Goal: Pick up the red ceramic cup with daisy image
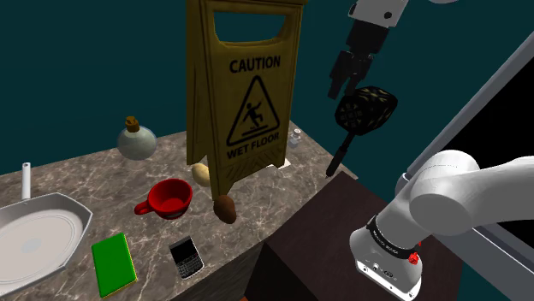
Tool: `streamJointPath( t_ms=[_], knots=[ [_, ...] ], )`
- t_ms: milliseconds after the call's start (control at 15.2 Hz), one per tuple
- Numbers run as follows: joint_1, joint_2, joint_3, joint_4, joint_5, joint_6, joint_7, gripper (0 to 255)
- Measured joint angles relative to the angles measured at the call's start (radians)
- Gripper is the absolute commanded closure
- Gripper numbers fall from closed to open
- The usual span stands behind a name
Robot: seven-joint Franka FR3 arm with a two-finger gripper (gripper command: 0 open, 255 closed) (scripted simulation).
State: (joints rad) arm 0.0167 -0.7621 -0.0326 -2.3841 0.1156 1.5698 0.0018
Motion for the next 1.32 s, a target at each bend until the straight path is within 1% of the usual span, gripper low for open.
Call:
streamJointPath(
  t_ms=[132, 330, 396, 726, 1056, 1320],
  knots=[
    [0.003, 0.004, 0.009, -0.006, 0.004, 0.012, 0.007, 0],
    [0.025, 0.042, 0.068, -0.015, 0.027, 0.068, 0.054, 0],
    [0.031, 0.055, 0.086, -0.028, 0.032, 0.097, 0.066, 0],
    [0.063, 0.174, 0.189, -0.027, 0.054, 0.23, 0.147, 0],
    [0.086, 0.315, 0.292, 0.007, 0.049, 0.347, 0.239, 0],
    [0.093, 0.445, 0.365, 0.057, 0.014, 0.429, 0.318, 0]
  ],
)
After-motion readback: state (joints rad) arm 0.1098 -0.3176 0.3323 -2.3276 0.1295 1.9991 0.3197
